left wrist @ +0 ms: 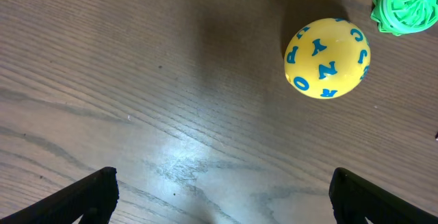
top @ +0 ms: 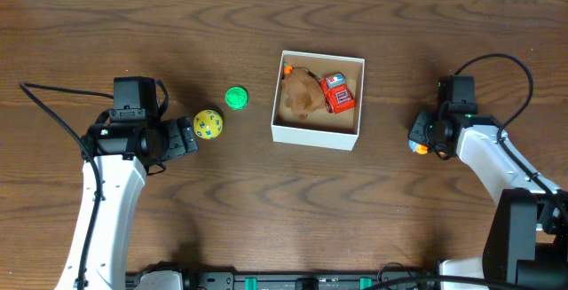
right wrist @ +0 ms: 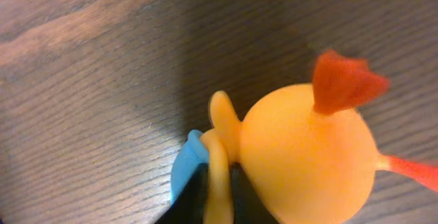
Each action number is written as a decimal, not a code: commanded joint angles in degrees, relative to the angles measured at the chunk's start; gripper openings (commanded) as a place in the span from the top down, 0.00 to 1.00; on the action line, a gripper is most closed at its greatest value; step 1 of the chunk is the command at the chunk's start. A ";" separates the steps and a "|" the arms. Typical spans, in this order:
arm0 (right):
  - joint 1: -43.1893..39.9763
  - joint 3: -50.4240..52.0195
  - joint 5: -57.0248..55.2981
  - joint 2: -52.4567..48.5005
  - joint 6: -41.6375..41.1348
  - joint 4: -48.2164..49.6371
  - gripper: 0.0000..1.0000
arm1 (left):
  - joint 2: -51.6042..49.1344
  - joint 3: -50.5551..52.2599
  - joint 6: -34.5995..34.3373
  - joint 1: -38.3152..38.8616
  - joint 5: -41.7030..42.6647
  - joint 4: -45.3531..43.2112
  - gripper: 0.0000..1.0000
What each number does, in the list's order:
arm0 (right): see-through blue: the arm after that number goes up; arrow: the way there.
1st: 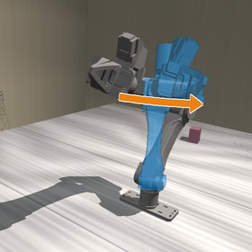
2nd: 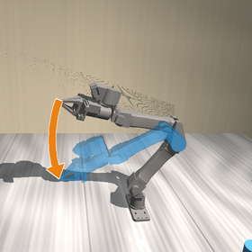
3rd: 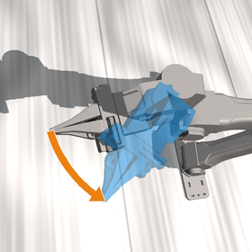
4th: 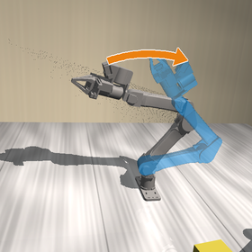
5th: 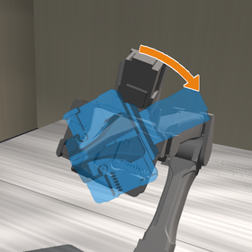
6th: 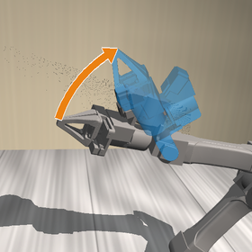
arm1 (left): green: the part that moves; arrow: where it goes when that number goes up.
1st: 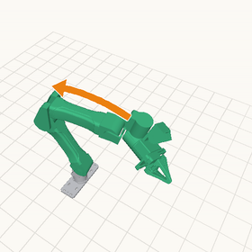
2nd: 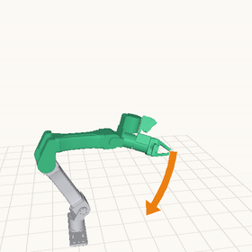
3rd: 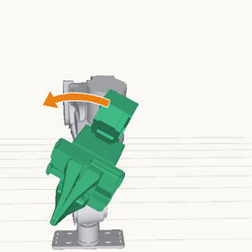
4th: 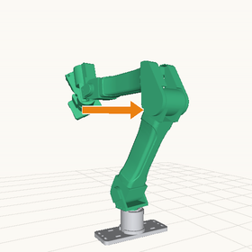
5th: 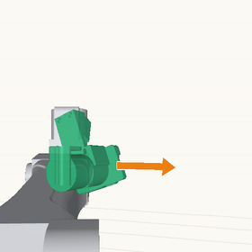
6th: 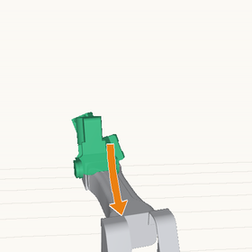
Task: Pack container
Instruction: 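Grasp the yellow rubber duck with the right gripper, then drop the duck into the box and withdraw the right arm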
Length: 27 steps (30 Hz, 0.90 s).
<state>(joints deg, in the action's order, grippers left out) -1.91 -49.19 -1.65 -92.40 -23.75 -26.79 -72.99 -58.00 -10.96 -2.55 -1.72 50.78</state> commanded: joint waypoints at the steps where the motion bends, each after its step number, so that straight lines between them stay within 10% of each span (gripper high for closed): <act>1: 0.24 -1.77 1.14 0.50 0.24 -1.29 0.99 | -0.37 -0.35 -0.76 -0.28 -0.20 0.15 0.02; 13: 9.88 -18.73 6.36 13.73 0.68 -12.66 0.99 | -0.37 -0.35 -0.76 -0.28 -0.20 -0.66 0.02; 27: 25.64 -18.88 5.75 8.52 -5.51 0.11 0.99 | -0.37 -0.35 -0.76 -0.28 -0.20 -0.72 0.02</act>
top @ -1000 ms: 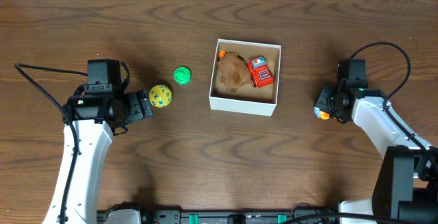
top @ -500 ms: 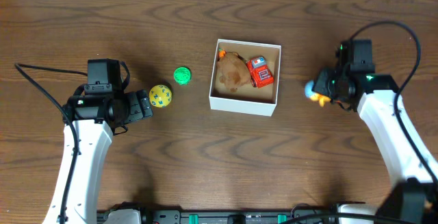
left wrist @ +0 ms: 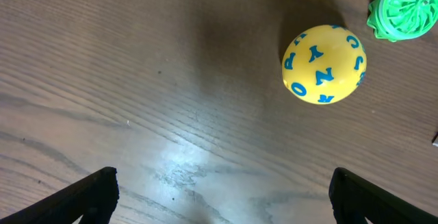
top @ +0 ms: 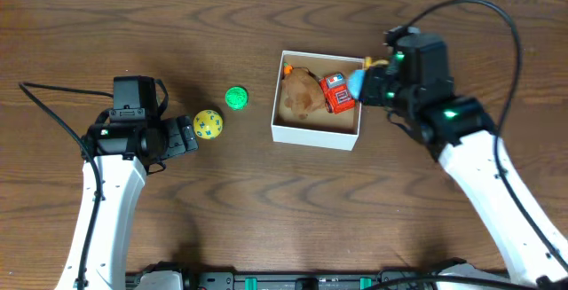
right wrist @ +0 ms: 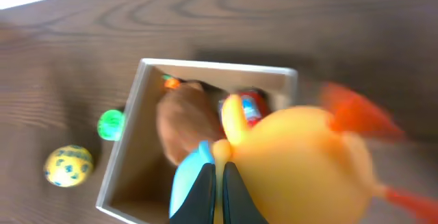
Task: Pack container
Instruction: 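Drop the duck into the box and withdraw the right arm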
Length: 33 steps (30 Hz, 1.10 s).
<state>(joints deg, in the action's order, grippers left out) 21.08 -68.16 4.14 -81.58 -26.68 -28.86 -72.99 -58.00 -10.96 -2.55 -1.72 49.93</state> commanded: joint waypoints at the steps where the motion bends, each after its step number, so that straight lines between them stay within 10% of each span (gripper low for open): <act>1: 3.54 0.09 -0.11 -3.56 -3.19 3.52 0.99 | -0.37 -0.35 -0.76 -0.28 -0.20 0.17 0.02; 14: 8.13 0.09 -1.77 -14.34 -8.46 2.80 0.98 | -0.37 -0.35 -0.76 -0.28 -0.20 0.39 0.02; 17: 9.22 0.09 -3.34 -14.32 -8.44 2.10 0.65 | -0.37 -0.35 -0.76 -0.28 -0.20 0.39 0.02; 20: 9.29 -0.02 -4.85 -13.88 -8.41 2.95 0.52 | -0.37 -0.35 -0.76 -0.28 -0.20 0.37 0.02; 33: -7.67 -0.11 -4.48 -2.10 -6.49 -2.99 0.30 | -0.37 -0.35 -1.40 -0.28 7.56 -2.54 0.02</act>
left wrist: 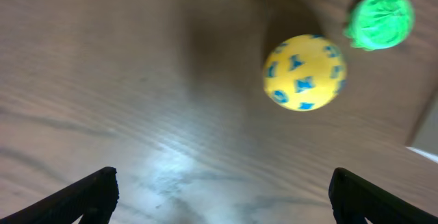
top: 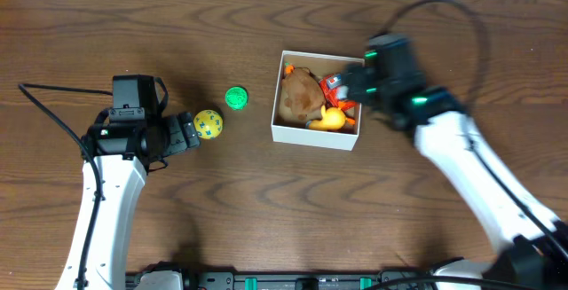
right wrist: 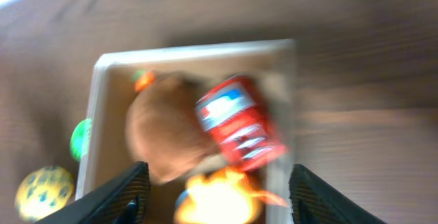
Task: Pack container
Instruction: 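Drop the duck into the box and withdraw the right arm, then grasp the yellow lettered ball with the left gripper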
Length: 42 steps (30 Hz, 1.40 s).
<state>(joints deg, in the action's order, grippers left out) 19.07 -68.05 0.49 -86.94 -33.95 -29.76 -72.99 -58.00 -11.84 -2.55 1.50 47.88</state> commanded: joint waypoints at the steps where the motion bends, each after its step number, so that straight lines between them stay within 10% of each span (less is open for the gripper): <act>1: -8.37 -0.22 -0.55 4.00 1.62 -3.50 0.28 | -0.37 -0.37 -0.52 -0.28 5.35 -0.94 0.02; 7: -22.05 -0.20 0.20 4.76 3.17 -10.01 0.01 | -1.90 -1.60 0.87 1.14 6.01 -2.56 0.02; 32: -28.70 -0.20 0.17 4.52 3.17 -12.92 0.01 | -27.21 -7.98 15.96 8.70 -1.16 -10.93 0.01; 42: -28.70 -0.20 0.17 4.52 3.17 -12.94 0.01 | -31.10 -7.98 15.89 8.74 -1.38 -14.78 0.17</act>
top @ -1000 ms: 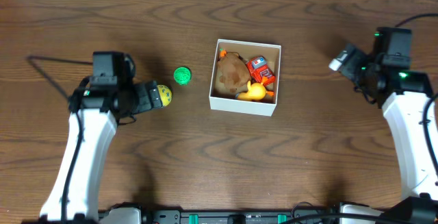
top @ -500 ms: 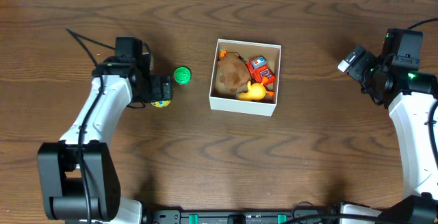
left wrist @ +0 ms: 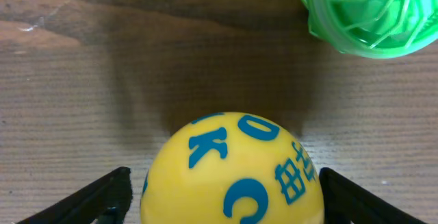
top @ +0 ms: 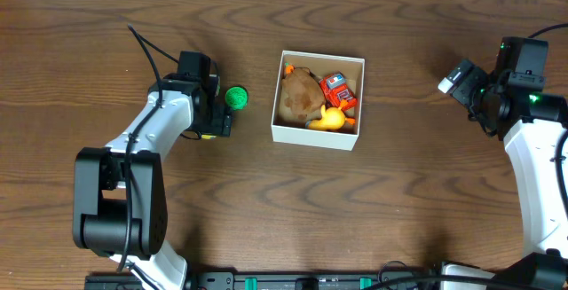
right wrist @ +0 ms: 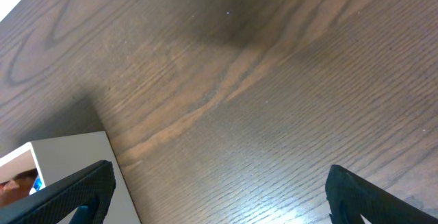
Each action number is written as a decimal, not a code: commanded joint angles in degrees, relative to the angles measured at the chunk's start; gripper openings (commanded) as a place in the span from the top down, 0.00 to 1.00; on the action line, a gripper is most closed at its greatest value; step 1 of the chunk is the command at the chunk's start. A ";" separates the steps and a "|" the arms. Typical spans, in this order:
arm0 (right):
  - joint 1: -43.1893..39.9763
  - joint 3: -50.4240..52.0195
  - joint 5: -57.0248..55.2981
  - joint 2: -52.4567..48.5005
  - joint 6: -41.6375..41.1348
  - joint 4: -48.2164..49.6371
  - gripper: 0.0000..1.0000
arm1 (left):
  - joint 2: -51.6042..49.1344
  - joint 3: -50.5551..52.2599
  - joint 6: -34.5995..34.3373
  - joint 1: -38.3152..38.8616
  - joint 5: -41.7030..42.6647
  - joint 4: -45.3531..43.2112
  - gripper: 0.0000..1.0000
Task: Pack container
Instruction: 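Grasp the yellow lettered ball with the left gripper, then carry the ball over the box and release it inside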
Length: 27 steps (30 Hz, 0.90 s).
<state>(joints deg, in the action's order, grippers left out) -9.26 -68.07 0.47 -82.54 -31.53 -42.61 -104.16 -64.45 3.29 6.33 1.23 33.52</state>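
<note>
The white box (top: 316, 136) holds a brown plush (top: 299, 96), a red can (top: 337, 91) and an orange duck toy (top: 332, 118). Left of the box, my left gripper (top: 213, 118) is down at the table with its jaws open on either side of the yellow ball with blue letters (left wrist: 233, 169). In the overhead view the ball is hidden under this gripper (left wrist: 222, 198). The green ridged ball (top: 235, 97) lies just beyond it (left wrist: 369, 11). My right gripper (top: 461, 81) hangs open and empty to the right of the box (right wrist: 215, 190).
A corner of the white box (right wrist: 61, 162) shows at the lower left of the right wrist view. Black cables trail from both arms over the wooden table (top: 284, 210).
My right gripper has moved from over the box to the table's right side, still open. My left gripper has moved up to the yellow ball and now straddles it.
At first my right gripper was shut on the orange duck toy at the right of the table. Then it held the toy over the box, and then stood open with the toy lying inside. My left gripper stayed open short of the yellow ball and now stands around it.
</note>
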 commanded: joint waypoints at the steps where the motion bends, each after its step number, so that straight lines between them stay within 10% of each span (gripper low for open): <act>1: -0.37 -0.17 0.20 0.13 0.74 -0.07 0.01 | 0.07 -1.53 0.74 -0.13 -1.09 -0.52 0.19; 9: -0.37 -0.17 0.20 0.13 0.74 -0.09 0.01 | 3.96 -1.60 0.74 -0.07 -1.05 -0.22 0.44; 27: -0.37 -0.17 0.20 0.13 0.74 -0.07 0.01 | 25.68 -7.78 -4.66 20.72 -0.72 -3.91 0.53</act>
<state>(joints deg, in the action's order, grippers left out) -9.26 -68.07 0.49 -82.54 -31.38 -42.61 -76.47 -72.29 -0.25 23.81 1.13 30.61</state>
